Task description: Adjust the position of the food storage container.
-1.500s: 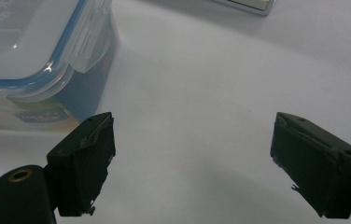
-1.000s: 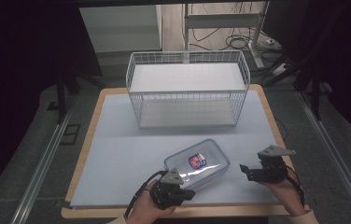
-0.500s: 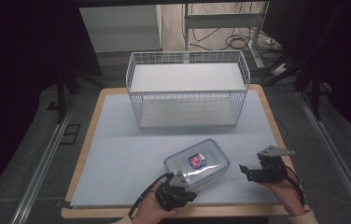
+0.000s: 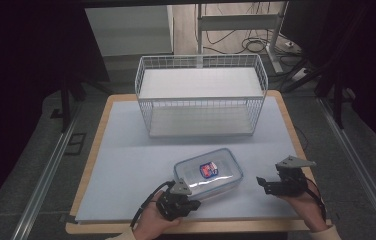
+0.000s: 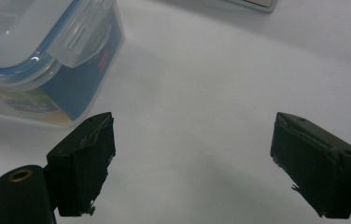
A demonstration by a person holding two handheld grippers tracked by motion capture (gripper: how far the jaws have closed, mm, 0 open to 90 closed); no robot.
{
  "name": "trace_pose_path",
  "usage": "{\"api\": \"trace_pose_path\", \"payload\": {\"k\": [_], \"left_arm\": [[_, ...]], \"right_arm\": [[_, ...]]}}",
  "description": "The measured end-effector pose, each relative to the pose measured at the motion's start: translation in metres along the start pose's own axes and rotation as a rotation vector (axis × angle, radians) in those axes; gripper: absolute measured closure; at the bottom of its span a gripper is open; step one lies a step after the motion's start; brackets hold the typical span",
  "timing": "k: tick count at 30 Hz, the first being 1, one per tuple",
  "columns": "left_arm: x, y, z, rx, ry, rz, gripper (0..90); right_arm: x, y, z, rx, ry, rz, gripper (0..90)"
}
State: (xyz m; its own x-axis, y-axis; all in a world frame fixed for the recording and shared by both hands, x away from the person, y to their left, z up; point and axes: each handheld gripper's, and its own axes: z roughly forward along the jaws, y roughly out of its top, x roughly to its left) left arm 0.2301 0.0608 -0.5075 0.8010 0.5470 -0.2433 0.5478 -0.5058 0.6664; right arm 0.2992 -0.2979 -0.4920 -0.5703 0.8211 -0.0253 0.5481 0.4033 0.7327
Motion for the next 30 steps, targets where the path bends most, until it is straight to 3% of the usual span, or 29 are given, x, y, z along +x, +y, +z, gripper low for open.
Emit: {"api": "trace_pose_path", "payload": {"k": [14,20,25,30], "left_arm": [[0.037,-0.006,-0.015,-0.032,0.05,-0.104,90.0],[0.048,-0.007,-0.018,-0.031,0.072,-0.122,90.0],[0.052,-0.008,-0.02,-0.033,0.084,-0.132,90.0],[0.05,-0.012,-0.029,-0.065,0.06,-0.156,90.0]], "right_arm": [[0.001,0.0,0.001,0.003,-0.001,0.0,13.6],[0.0,0.0,0.0,0.004,0.0,-0.001,13.6],[0.001,0.0,0.001,0.003,0.0,-0.001,13.6],[0.001,0.0,0.0,0.0,0.004,0.002,13.6]]}}
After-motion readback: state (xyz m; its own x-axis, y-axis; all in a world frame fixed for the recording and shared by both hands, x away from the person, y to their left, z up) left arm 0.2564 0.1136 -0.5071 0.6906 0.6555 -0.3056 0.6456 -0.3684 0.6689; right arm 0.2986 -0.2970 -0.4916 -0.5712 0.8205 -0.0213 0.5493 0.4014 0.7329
